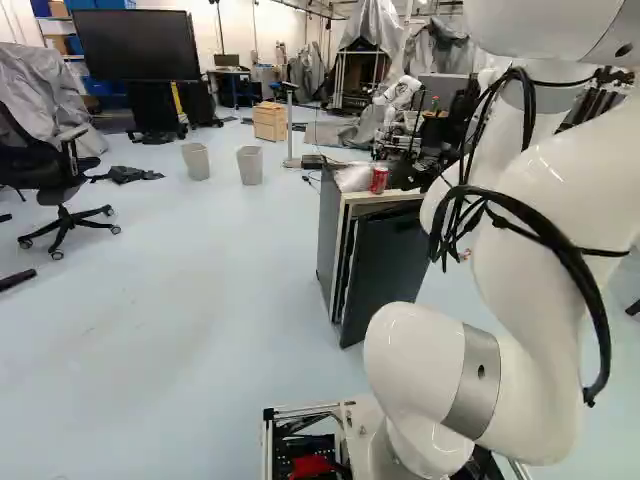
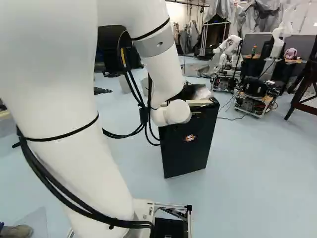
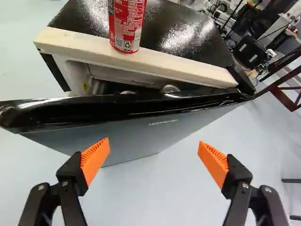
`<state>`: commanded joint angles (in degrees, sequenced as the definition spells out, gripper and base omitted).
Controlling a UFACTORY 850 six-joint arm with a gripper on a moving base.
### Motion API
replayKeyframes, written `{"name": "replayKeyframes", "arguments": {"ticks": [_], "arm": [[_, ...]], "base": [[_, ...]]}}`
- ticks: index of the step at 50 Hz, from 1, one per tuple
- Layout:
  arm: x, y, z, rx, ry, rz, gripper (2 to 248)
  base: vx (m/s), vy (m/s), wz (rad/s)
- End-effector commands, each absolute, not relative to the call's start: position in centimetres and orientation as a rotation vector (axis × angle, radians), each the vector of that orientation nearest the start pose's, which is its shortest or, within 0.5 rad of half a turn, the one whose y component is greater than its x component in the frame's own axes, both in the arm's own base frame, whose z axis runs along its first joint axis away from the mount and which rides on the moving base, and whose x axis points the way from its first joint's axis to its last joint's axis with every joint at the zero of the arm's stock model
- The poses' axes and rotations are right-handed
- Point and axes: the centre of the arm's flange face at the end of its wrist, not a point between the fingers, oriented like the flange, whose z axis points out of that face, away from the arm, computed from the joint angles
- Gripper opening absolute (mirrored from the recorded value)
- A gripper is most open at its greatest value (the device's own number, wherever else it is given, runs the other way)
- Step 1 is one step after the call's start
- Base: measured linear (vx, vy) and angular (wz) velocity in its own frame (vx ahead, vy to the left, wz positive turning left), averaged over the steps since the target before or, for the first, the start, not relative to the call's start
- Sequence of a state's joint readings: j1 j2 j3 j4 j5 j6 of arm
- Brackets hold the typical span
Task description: Grab a drink from the fridge
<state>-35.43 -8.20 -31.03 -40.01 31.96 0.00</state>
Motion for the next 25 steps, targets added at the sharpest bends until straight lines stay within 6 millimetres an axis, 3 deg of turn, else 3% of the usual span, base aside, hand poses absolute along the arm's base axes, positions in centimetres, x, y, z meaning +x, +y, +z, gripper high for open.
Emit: {"name": "replayKeyframes", "arguments": {"ticks": [25], "arm": [[36.58,-21.75,35.33,-3.018,-0.249,-1.409,247]], "base": [[0.0,0.0,0.0]]}}
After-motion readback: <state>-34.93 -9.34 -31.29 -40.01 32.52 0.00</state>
